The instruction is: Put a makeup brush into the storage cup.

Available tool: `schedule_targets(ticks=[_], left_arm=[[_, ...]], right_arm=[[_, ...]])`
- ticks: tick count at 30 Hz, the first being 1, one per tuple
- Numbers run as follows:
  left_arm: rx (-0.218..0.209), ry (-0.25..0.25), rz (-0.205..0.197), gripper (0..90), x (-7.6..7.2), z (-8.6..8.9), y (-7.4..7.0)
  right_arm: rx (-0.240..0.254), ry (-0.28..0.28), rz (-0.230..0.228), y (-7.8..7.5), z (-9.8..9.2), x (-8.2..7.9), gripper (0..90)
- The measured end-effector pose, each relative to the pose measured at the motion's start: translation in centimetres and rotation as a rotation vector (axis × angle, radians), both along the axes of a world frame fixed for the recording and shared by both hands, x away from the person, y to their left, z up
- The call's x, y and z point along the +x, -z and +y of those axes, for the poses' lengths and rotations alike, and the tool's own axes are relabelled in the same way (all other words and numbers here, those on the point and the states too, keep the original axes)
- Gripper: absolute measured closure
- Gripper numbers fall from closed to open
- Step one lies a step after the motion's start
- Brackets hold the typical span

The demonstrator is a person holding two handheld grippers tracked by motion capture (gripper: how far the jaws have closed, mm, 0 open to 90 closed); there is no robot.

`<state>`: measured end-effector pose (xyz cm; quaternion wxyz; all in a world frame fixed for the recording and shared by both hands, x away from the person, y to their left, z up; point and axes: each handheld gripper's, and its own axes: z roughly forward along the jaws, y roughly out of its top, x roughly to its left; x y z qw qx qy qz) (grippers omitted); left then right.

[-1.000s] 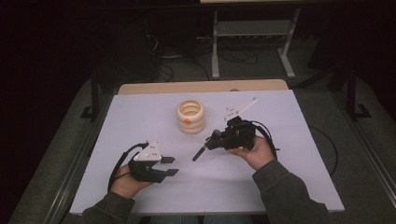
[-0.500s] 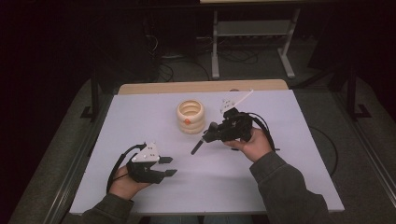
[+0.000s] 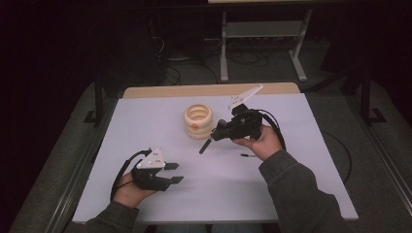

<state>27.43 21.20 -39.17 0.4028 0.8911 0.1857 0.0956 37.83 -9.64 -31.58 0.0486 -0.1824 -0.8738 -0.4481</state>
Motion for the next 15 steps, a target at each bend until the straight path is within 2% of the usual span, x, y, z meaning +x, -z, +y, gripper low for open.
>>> schedule_targets(ticks=[15], left_arm=[[-0.012, -0.006, 0.000, 51.8, -0.1, 0.3, 0.0]], right_arm=[[-0.006, 0.009, -0.018, -1.7, 0.3, 1.6, 75.5]])
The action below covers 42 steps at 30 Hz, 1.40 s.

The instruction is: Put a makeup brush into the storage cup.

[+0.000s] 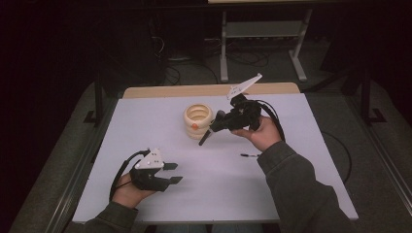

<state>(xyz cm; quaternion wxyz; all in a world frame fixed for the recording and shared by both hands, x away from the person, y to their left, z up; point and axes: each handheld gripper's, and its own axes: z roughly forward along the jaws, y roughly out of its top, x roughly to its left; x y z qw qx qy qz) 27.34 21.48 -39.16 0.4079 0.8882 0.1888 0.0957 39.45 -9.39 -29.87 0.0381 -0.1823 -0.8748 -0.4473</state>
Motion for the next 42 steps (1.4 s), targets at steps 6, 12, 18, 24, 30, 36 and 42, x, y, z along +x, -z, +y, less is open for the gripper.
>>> schedule_targets(ticks=[6, 12, 18, 24, 30, 36, 42], left_arm=[[0.004, 0.000, 0.000, 51.2, 0.1, 0.2, 0.0], [0.000, -0.004, 0.001, 50.8, 0.1, 0.3, -0.1], [-0.005, -0.007, -0.001, 50.3, 0.1, 0.5, -0.2], [-0.011, -0.014, -0.002, 49.9, 0.1, 0.6, -0.2], [-0.013, -0.017, -0.015, 48.9, 0.1, 0.7, -0.3], [-0.021, -0.021, -0.012, 48.6, 0.1, 0.7, -0.2], [-0.015, -0.019, -0.016, 47.3, 0.2, 0.8, -0.3]], right_arm=[[-0.004, 0.017, -0.008, -0.9, 0.1, 0.8, 75.5], [-0.017, 0.026, -0.025, -1.7, 0.2, 1.7, 75.5], [-0.016, 0.039, -0.023, -2.5, 0.6, 2.3, 75.5], [-0.022, 0.049, -0.028, -3.4, 1.0, 3.1, 75.5], [-0.025, 0.075, -0.036, -4.1, 1.4, 4.4, 75.5], [-0.035, 0.099, -0.042, -4.6, 1.7, 5.7, 75.4], [-0.040, 0.133, -0.044, -4.7, 2.0, 6.9, 75.5]])
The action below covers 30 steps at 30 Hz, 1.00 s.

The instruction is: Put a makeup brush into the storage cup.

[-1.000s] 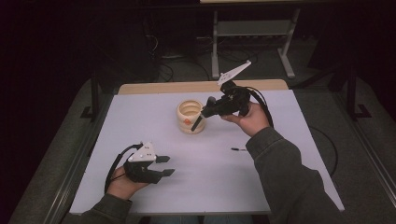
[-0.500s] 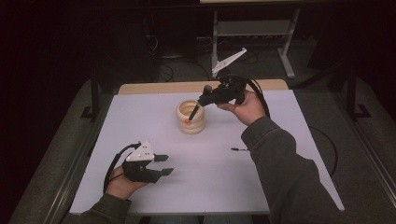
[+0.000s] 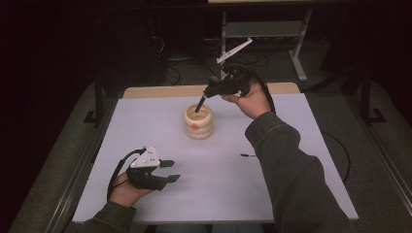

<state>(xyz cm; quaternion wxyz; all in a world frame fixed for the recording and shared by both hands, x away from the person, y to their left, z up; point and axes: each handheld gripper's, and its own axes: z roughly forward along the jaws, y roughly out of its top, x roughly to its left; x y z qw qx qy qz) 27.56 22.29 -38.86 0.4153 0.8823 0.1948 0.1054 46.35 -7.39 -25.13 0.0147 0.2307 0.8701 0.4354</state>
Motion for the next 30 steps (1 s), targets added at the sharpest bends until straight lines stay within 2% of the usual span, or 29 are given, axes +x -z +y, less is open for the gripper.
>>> schedule_targets(ticks=[5, 8, 10, 14, 21, 23, 26, 27, 30], left_arm=[[0.000, -0.001, 0.001, 46.6, 0.0, 0.1, 0.0], [0.004, -0.005, 0.003, 46.2, 0.0, 0.3, 0.0], [-0.003, -0.011, 0.003, 46.1, 0.0, 0.3, -0.1], [0.002, -0.009, 0.004, 45.9, 0.0, 0.3, 0.0], [-0.002, -0.014, -0.001, 45.4, 0.0, 0.5, -0.1], [-0.004, -0.017, 0.002, 45.3, 0.0, 0.5, -0.1], [-0.007, -0.018, 0.004, 45.0, 0.0, 0.5, -0.1], [-0.009, -0.018, 0.004, 45.0, 0.0, 0.5, -0.1], [-0.019, -0.021, 0.002, 44.8, 0.0, 0.6, -0.1]], right_arm=[[-0.009, 0.019, -0.007, 0.2, 0.2, 0.9, 75.5], [-0.002, 0.041, 0.019, 0.4, 0.2, 1.3, 75.4], [-0.006, 0.041, 0.012, 0.8, 0.3, 1.7, 75.4], [0.003, 0.069, 0.048, 1.4, 0.4, 2.1, 75.4], [-0.017, 0.088, 0.059, 2.3, 0.7, 2.5, 75.4], [-0.026, 0.089, 0.048, 2.5, 0.8, 2.7, 75.4], [-0.022, 0.090, 0.062, 2.7, 0.9, 2.7, 75.4], [-0.035, 0.086, 0.052, 2.9, 0.9, 2.8, 75.4], [-0.033, 0.094, 0.067, 3.1, 1.1, 2.8, 75.4]])
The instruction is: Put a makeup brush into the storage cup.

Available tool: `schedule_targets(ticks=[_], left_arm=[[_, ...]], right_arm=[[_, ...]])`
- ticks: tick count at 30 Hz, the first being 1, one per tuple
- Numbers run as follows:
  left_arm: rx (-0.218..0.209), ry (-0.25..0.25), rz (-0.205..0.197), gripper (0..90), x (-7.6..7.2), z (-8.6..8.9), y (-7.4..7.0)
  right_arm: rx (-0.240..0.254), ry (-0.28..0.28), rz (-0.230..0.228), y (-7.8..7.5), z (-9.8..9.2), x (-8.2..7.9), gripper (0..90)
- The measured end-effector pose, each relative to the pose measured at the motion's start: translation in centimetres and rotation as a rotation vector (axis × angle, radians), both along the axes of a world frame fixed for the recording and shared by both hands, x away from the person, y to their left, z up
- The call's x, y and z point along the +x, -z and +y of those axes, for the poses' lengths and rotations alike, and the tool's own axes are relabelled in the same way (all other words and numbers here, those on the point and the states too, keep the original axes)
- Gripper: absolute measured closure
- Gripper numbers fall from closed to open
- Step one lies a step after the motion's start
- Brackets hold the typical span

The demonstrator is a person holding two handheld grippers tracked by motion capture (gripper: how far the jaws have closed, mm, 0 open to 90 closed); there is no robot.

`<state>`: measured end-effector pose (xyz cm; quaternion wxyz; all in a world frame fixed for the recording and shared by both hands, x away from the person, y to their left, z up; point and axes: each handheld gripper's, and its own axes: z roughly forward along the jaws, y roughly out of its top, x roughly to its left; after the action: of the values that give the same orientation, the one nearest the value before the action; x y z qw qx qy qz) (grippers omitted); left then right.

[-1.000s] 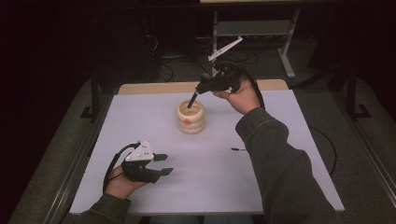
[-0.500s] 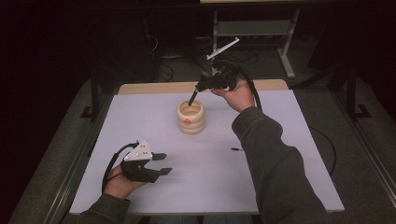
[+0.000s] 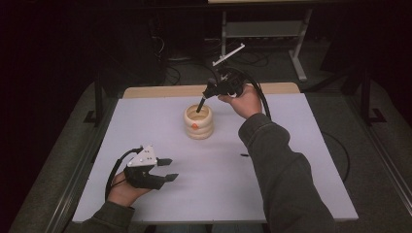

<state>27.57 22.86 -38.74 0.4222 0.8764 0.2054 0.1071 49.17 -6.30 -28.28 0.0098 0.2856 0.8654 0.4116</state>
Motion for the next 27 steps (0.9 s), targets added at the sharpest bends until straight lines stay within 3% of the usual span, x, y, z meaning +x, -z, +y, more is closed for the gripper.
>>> schedule_targets(ticks=[3, 7, 11, 27], left_arm=[[0.000, 0.006, 0.002, 44.8, 0.0, 0.1, 0.0], [0.006, 0.011, -0.001, 44.8, 0.0, 0.1, -0.1], [0.001, 0.002, 0.007, 44.7, 0.0, 0.2, -0.1], [-0.005, -0.001, 0.012, 44.1, 0.0, -0.1, 0.1]], right_arm=[[-0.007, -0.009, -0.017, 0.4, -0.1, 0.2, 75.4], [-0.003, -0.001, 0.011, 0.6, 0.2, 0.1, 75.4], [-0.014, -0.007, -0.002, 1.1, 0.2, 0.2, 75.4], [0.002, 0.012, 0.033, 2.8, -0.1, 0.2, 75.3]])
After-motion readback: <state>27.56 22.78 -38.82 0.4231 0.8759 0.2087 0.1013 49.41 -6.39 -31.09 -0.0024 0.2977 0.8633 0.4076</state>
